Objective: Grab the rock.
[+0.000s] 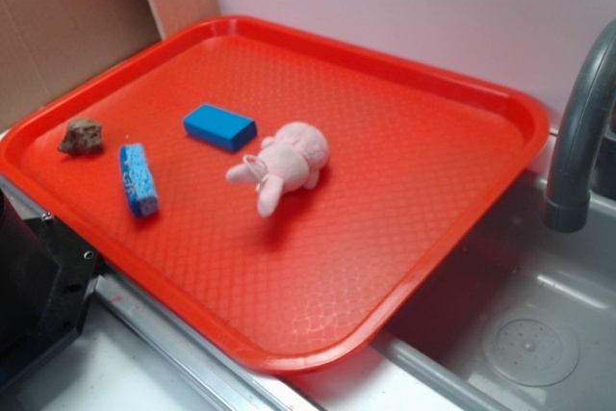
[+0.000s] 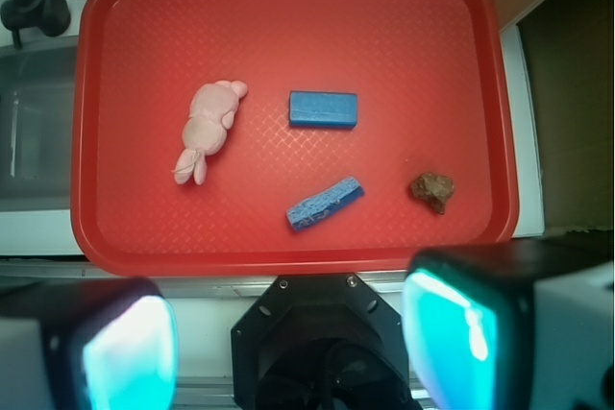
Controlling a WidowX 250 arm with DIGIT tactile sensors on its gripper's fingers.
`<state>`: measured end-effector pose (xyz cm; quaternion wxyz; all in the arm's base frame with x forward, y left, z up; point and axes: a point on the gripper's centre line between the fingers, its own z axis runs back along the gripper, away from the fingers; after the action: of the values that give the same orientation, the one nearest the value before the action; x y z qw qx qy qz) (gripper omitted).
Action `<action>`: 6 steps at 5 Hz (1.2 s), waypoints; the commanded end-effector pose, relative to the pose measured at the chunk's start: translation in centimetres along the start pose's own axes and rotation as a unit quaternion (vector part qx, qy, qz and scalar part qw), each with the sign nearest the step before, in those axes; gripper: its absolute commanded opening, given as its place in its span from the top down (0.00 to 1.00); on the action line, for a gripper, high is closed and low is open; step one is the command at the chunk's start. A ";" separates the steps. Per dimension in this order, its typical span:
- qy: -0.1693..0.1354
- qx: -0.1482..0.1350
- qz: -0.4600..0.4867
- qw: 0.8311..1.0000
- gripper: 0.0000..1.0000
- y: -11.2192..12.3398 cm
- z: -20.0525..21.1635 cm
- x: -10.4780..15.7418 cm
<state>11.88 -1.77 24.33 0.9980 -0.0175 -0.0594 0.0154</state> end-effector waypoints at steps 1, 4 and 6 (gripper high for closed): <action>0.000 0.000 0.000 1.000 0.00 0.0 0.0 0.0; 0.012 0.114 0.321 0.940 0.00 11.4 -8.7 3.9; -0.043 0.142 0.547 0.824 0.00 11.3 -10.2 -0.4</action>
<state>13.53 9.12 13.19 0.8227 0.0946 -0.0704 0.5561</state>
